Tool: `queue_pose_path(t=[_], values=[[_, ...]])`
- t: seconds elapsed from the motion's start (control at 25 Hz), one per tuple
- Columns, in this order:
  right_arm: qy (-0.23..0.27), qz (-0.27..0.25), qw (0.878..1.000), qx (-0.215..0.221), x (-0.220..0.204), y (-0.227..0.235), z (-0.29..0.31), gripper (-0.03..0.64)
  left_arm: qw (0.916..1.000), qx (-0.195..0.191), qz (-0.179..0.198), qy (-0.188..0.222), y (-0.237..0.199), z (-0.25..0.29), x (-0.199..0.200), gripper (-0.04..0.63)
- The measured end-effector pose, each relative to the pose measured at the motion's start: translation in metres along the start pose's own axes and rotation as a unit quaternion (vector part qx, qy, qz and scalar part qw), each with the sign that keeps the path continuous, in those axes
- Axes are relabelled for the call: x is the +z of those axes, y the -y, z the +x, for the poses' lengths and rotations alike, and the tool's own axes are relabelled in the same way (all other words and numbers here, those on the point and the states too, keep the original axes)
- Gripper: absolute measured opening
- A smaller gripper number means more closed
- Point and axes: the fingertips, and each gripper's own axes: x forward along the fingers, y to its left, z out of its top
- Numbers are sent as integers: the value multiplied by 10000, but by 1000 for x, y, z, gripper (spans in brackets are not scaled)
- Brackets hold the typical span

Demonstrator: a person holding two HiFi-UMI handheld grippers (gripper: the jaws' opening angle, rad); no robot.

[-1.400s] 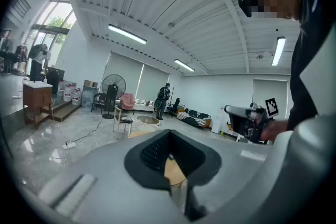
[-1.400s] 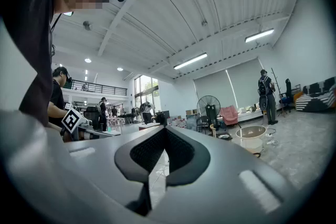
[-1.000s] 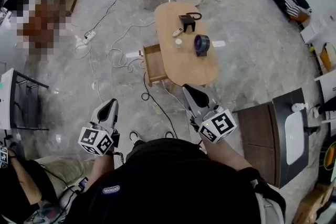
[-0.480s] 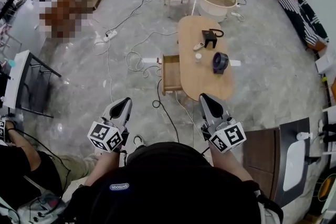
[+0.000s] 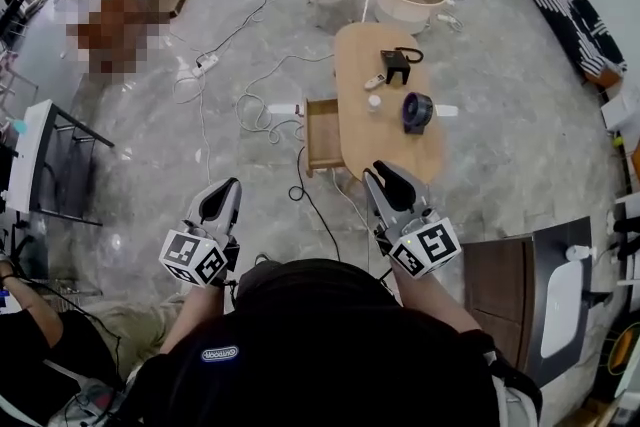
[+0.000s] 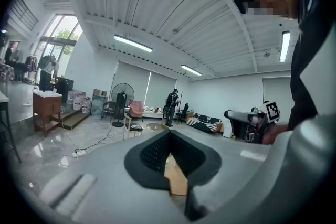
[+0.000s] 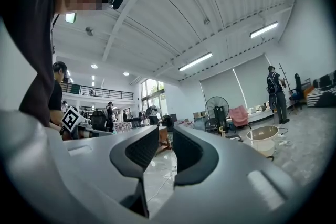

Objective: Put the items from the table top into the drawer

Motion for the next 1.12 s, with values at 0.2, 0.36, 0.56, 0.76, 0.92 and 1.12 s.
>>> queue_pose_path(t=[0.2, 0.36, 0.56, 0.76, 0.92, 1.12], values=[[-112, 100, 9999, 19, -11, 9, 21, 110, 10000, 58, 27, -75, -17, 9, 2, 9], [-209, 118, 9997, -9, -22, 7, 58, 117, 9999, 28, -39, -142, -53, 18, -2, 10], [-271, 48, 9996, -105, -29, 4, 130, 132, 9998, -107, -187, 12, -119, 41, 8, 28], [-283, -187, 9994, -107, -33, -23, 218, 179, 9998, -98, -74, 132, -211, 42, 28, 74], [-246, -207, 9995, -82, -40, -38, 288, 201, 9999, 35, -2, 166, -281, 35, 40, 124], [-292, -228, 9993, -18, -53, -60, 355, 230, 9997, 168, 112, 148, -349, 27, 46, 151]])
